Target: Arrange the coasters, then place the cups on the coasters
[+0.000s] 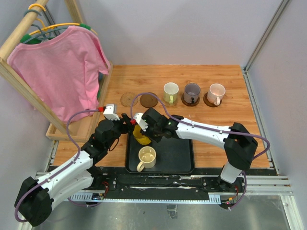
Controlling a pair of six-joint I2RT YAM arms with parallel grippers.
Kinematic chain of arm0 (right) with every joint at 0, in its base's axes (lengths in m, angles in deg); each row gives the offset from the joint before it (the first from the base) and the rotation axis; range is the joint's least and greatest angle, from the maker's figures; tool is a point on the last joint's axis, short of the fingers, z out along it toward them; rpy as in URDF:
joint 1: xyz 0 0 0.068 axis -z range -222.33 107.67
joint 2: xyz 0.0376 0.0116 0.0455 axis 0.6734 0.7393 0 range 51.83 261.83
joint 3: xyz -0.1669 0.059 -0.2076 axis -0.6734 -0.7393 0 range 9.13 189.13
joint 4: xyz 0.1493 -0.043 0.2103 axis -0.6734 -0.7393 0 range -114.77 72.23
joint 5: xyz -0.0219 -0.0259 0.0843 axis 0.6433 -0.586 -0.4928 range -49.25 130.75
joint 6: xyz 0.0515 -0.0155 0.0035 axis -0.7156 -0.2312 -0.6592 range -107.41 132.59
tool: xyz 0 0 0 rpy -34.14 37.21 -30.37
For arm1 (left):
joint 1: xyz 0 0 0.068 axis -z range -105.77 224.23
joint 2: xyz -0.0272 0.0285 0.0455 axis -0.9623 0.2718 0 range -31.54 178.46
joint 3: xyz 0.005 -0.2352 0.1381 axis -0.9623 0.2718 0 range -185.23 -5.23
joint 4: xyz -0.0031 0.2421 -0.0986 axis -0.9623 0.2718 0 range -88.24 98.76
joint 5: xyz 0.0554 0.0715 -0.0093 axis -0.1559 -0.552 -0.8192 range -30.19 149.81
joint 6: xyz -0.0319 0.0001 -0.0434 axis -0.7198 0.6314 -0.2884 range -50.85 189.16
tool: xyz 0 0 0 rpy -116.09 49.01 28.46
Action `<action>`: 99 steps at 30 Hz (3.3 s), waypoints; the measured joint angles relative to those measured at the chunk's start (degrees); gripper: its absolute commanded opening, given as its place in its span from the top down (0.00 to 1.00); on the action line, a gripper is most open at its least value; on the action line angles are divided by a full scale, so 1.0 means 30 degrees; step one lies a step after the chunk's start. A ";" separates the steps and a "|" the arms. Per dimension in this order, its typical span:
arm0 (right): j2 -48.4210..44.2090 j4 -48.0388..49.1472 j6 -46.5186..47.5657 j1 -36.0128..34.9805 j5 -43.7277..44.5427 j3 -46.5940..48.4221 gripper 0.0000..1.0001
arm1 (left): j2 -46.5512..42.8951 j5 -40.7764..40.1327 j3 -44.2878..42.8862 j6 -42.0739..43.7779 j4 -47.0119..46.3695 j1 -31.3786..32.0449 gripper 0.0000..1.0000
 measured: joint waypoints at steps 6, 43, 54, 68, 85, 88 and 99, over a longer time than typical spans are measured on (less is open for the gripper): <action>0.0022 0.0721 -0.2645 0.0007 0.3985 0.0291 0.99 | -0.0182 -0.0772 0.0000 0.0000 0.0197 0.0000 0.30; 0.9034 0.3104 -0.9508 0.4073 1.0309 1.0571 0.99 | 0.0903 -0.2135 0.0255 0.0226 0.0357 0.0000 0.26; 1.0258 0.2747 -0.9777 0.4233 0.9770 1.0666 0.99 | 0.1209 -0.2069 0.0270 0.0226 0.0350 0.0000 0.26; 1.1067 0.2703 -1.0178 0.4320 0.8896 1.0877 0.99 | 0.1246 -0.2076 0.0270 0.0226 0.0350 0.0000 0.26; 1.1074 0.2674 -1.0644 0.4510 0.7752 1.1147 0.62 | 0.1260 -0.2084 0.0342 0.0226 0.0357 0.0000 0.26; 1.1074 0.3009 -1.0812 0.4510 0.7614 1.1147 0.53 | 0.1260 -0.2084 0.0342 0.0226 0.0357 0.0000 0.26; 1.1074 0.3235 -1.1023 0.4510 0.7657 1.1074 0.61 | 0.1253 -0.2091 0.0342 0.0219 0.0357 0.0000 0.26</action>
